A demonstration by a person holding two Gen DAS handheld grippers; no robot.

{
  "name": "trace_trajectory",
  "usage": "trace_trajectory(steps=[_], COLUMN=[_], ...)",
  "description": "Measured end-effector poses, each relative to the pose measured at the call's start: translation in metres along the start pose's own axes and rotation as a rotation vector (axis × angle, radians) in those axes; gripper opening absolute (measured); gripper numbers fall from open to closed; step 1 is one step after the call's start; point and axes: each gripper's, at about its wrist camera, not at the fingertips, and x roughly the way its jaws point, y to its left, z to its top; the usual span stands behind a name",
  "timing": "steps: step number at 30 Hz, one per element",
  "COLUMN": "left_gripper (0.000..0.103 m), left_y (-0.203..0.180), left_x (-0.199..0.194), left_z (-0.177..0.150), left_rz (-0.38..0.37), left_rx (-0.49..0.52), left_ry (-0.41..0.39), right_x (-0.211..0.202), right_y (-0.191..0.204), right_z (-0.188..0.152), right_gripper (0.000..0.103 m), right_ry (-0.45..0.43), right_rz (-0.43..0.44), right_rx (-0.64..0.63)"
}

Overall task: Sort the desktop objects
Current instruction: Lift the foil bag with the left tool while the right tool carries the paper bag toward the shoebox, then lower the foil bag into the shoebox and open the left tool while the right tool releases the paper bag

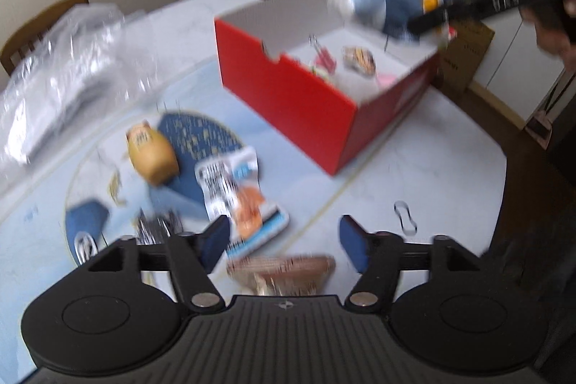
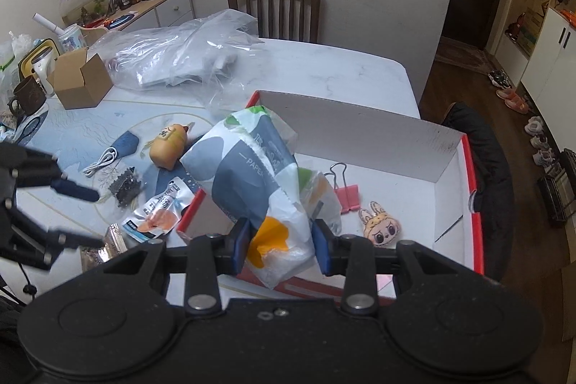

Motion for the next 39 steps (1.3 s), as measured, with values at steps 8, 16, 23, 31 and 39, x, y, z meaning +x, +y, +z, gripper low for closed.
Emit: trace_trajectory(steps=[8,16,23,31,39], left_gripper=[0.082,0.081,0.056,0.046,0.046], left_y=[-0.002,0.001,0.000,0.000,-0.003], left_x=[0.029,0.046,0.051,0.044,0.021], left_z=[-0.030,-0.043,-0.042,-0.037,-0.014], left_rz=[-0.013,0.017,0.043,0.037,0.041], left_rx=[-0.026,-0.068,-0.064,-0.098,-0.130], left_ry=[0.110,0.129,0.146,0.140,0.083], right_x=[0.004,0.006,0.009,0.012,0.015], right_y=[-0.011,-0.019,-0.029,-0.040,-0.057], right_z=[0.001,0.001,-0.001,-0.001,-0.004], right_gripper=[0.036,0.036,0.036,0.036,0.036], right_ry=[0.004,0.013,0.020,0.020,0.022], right_rz=[0.002,-0.007,-0.010,-0.019,-0.028], right_rx=[-0.005,0.001,0.010,0.024,0.039])
